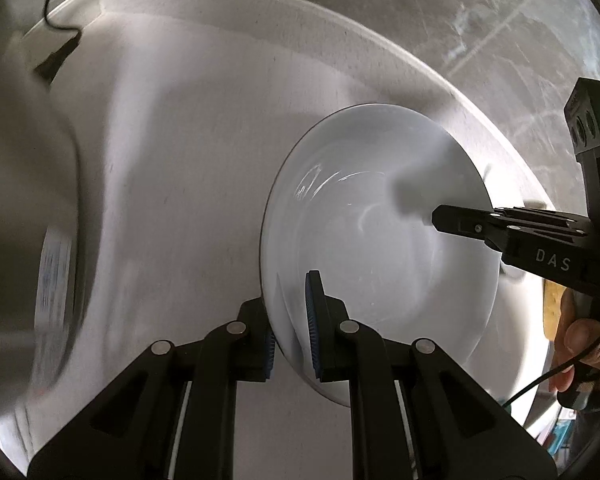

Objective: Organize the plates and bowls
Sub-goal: 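Lift the white plate with both grippers and lower it onto the teal plate stack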

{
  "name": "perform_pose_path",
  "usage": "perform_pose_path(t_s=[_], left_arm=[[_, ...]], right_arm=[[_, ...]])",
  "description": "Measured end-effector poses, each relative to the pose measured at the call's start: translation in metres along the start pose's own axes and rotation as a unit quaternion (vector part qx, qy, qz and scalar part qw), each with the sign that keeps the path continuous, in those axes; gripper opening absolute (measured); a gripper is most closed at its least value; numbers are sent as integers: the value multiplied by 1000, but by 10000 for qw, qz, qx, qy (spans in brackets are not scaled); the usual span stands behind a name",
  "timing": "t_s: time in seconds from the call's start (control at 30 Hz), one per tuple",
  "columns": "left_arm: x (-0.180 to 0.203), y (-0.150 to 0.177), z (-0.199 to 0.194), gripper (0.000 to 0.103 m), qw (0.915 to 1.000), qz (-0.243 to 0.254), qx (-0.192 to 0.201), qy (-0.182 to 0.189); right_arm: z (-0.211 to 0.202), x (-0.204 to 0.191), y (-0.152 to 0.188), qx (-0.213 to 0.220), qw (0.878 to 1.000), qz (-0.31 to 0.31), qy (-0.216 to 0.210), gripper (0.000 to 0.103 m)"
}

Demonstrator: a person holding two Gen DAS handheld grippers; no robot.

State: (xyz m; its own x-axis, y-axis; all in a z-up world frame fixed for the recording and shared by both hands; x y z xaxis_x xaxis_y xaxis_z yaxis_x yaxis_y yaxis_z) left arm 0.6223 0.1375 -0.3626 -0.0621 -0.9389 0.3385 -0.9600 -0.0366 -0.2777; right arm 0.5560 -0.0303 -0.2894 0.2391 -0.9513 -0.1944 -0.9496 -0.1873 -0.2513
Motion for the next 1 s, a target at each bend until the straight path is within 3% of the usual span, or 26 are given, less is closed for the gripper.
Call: perform_pose_path(t_s=[0.33,0.57,1.0], left_arm=[[-8,77,-17,11,9995,-78,-302,-41],[-9,114,-16,11,9991,-119,-388,-83],[-4,114,3,11,9992,-100,-375,-90]], right_arm=[[-1,-20,62,-204,9993,72,-320,12],[6,-27,83,-319,9985,159,-425,12],[12,-25,93,-300,9981,267,-477,12]])
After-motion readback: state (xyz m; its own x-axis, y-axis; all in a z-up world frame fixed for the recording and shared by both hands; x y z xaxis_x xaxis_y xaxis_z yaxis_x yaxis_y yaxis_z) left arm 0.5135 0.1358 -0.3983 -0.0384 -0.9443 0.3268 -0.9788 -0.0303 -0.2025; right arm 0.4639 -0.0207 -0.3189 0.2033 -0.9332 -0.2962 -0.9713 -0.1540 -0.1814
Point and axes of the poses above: each gripper's, at about its wrist camera, not at the fingertips, and z roughly the way its jaws point, x to its right, y to its underside, the point moved 6 cm from there along z, roughly the way its jaws point, and after that the axes turned 4 degrees about y, right-handed, at the moved point
